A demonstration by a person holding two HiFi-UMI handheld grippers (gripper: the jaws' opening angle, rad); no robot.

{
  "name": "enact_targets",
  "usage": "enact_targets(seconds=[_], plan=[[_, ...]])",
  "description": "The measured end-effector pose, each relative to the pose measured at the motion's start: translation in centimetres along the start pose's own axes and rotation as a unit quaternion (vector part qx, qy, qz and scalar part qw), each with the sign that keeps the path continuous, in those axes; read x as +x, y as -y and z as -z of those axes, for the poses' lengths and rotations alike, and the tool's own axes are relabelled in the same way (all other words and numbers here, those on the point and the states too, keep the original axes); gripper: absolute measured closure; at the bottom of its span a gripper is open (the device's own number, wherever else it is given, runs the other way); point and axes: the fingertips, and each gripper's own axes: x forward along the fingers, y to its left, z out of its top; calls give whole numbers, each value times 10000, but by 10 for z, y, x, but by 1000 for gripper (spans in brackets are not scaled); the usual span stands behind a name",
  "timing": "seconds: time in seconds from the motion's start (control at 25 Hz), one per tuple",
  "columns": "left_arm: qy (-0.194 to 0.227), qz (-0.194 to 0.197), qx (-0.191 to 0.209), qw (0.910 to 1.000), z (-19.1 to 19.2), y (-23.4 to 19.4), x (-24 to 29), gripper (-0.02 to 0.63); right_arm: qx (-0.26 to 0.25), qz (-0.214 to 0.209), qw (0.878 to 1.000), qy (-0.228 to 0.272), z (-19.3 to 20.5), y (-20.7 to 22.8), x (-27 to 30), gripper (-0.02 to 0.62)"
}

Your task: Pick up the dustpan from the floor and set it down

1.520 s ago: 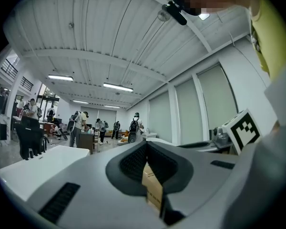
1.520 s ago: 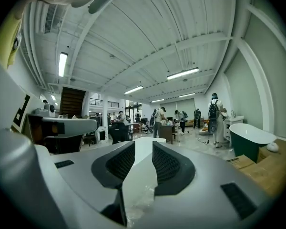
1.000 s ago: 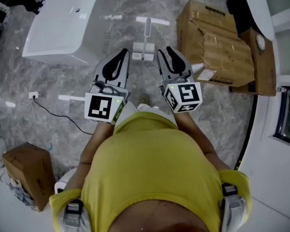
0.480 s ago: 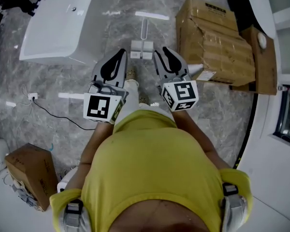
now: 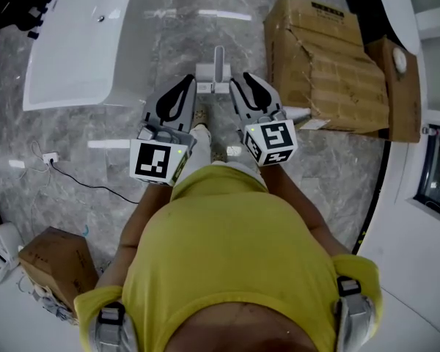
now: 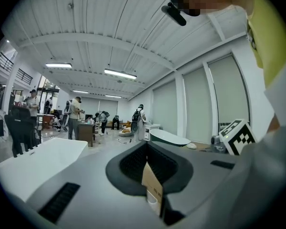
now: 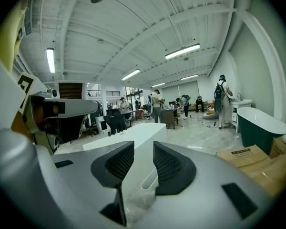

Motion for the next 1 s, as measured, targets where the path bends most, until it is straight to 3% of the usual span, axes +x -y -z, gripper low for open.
enact_targets(seconds=[0.32,0.68,1.0], plan=[[-141,446,-61,9989,11,-46,58,604,122,-3,9986,-505,17,18,67,449],[-400,857,-208,9953,36,-74,89,604,551,114,9933,-1006,53,31,97,440],[-606,1133,-269,9913,54,-71,106,604,1735,-326,9731,-1480,91,38,104,423]])
